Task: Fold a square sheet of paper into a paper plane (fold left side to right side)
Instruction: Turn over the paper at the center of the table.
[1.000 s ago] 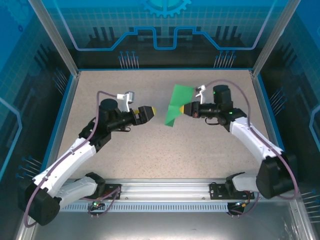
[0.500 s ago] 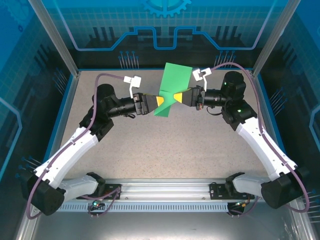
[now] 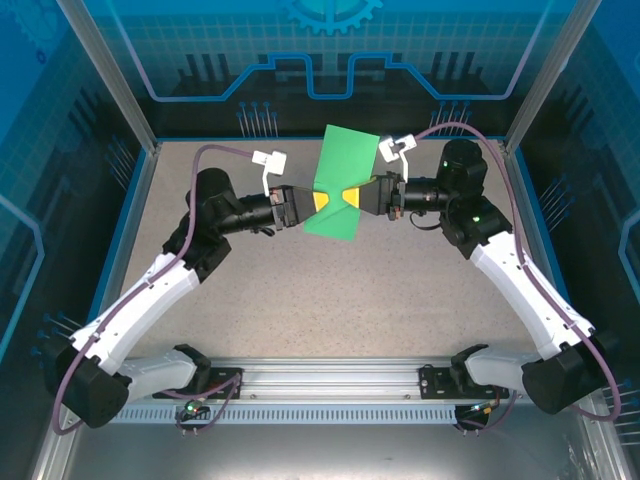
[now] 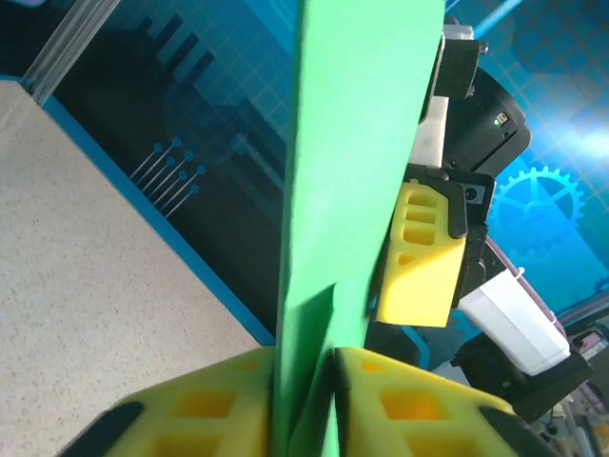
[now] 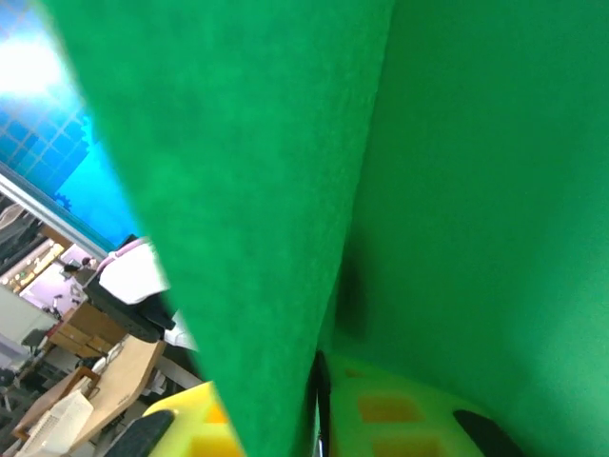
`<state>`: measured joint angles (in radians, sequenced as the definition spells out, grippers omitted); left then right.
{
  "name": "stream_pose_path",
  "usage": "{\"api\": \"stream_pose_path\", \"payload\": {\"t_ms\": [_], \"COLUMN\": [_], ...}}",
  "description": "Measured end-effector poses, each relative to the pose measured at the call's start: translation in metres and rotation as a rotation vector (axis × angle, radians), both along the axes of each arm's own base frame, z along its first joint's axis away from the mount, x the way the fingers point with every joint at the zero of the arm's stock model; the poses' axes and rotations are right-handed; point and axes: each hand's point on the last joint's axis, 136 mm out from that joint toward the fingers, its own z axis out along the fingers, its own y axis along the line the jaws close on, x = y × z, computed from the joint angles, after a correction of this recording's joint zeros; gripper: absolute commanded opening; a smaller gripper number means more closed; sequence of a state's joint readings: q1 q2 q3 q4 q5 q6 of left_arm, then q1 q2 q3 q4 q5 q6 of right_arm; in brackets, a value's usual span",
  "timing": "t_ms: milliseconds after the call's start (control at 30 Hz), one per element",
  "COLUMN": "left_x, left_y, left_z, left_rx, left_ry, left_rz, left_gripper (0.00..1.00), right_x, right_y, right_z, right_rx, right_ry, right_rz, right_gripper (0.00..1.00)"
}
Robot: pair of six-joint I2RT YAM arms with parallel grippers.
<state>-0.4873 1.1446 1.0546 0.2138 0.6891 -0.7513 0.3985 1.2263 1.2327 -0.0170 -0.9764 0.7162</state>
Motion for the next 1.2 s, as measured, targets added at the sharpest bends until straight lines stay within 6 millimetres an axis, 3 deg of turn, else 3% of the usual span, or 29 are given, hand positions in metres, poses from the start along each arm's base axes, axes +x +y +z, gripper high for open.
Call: {"api": "stream_pose_path", "payload": {"t_ms": [167, 300, 367, 433, 467, 633, 833, 933, 1200], "left_x": [-0.005, -0.003, 0.0, 0.001, 0.001, 0.005, 0.008, 0.009, 0.024], "left_y": [0.005, 0.012, 0.015, 0.017, 0.017, 0.019, 0.028, 0.032, 0.04], "left_z": [-0.005, -0.019, -0.03, -0.047, -0.055, -0.112, -0.198, -0.225, -0.292], "left_rx": [0.043, 0.118, 0.181, 0.269, 0.314, 0.608, 1.057, 1.261, 1.662], "left_ry": [-0.006, -0.001, 0.008, 0.015, 0.021, 0.086, 0.181, 0.203, 0.287], "left_rz": [0.02, 0.078, 0.121, 0.168, 0.187, 0.296, 0.418, 0.481, 0.597], "left_gripper": [0.11, 0.1, 0.08, 0.05, 0.04, 0.0, 0.0, 0.0, 0.0], "right_x": [0.011, 0.028, 0.035, 0.041, 0.042, 0.039, 0.034, 0.031, 0.028], "right_y": [-0.013, -0.045, -0.064, -0.087, -0.097, -0.145, -0.188, -0.199, -0.208], "right_z": [-0.015, -0.031, -0.04, -0.048, -0.053, -0.082, -0.136, -0.155, -0.172], "right_rx": [-0.071, -0.159, -0.207, -0.261, -0.285, -0.358, -0.358, -0.351, -0.397], "right_ry": [0.025, 0.053, 0.067, 0.076, 0.076, 0.111, 0.276, 0.354, 0.422], "right_rz": [-0.082, -0.244, -0.336, -0.443, -0.493, -0.689, -0.869, -0.914, -0.94], "right_gripper": [0.39, 0.58, 0.73, 0.94, 0.99, 0.99, 0.99, 0.99, 0.99]}}
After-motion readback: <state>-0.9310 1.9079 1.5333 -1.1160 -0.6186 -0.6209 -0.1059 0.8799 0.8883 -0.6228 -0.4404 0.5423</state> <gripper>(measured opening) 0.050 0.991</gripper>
